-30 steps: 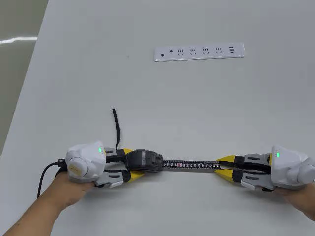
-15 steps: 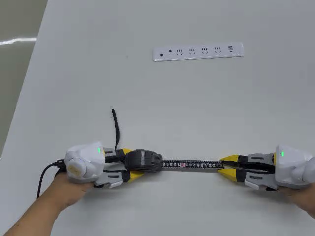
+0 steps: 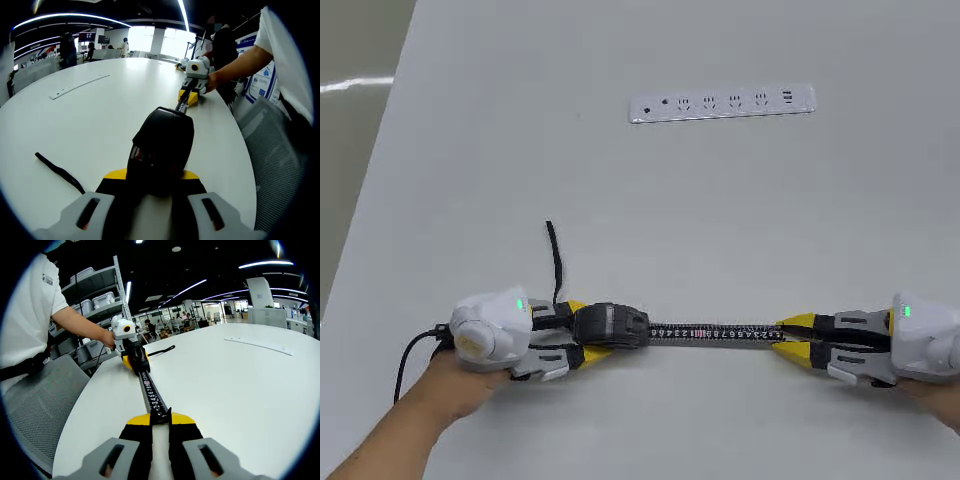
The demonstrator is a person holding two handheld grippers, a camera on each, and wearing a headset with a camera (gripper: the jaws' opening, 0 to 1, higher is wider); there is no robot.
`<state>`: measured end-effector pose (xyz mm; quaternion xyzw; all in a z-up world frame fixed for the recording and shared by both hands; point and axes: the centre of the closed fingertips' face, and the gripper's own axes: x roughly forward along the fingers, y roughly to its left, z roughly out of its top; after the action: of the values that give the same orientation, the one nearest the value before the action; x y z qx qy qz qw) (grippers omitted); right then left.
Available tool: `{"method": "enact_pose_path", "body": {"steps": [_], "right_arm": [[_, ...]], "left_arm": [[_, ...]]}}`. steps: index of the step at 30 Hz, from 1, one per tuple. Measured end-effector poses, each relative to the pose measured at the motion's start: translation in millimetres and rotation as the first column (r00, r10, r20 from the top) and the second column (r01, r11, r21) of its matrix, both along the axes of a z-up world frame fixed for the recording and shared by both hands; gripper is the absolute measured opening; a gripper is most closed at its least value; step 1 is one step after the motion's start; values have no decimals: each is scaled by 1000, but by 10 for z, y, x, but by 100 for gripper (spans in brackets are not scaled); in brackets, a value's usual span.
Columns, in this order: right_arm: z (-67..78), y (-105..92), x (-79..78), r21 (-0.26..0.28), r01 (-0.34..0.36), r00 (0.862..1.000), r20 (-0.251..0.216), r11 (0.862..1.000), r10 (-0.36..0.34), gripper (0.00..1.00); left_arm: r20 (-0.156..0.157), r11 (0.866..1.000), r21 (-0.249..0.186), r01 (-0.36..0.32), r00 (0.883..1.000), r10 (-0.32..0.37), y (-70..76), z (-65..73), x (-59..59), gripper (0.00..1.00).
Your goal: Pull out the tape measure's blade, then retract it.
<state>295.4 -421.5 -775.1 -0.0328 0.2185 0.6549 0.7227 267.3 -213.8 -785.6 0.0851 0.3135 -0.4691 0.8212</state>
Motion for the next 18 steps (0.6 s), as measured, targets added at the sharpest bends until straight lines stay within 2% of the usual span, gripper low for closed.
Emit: {"method": "enact_pose_path", "body": {"steps": [18], "right_arm": [[51,-150,18,0,21,1000,-8,1000,-21,8]], "left_arm": [[-1,1000,3,-1,1000,1,-2,-3,0,28]]}}
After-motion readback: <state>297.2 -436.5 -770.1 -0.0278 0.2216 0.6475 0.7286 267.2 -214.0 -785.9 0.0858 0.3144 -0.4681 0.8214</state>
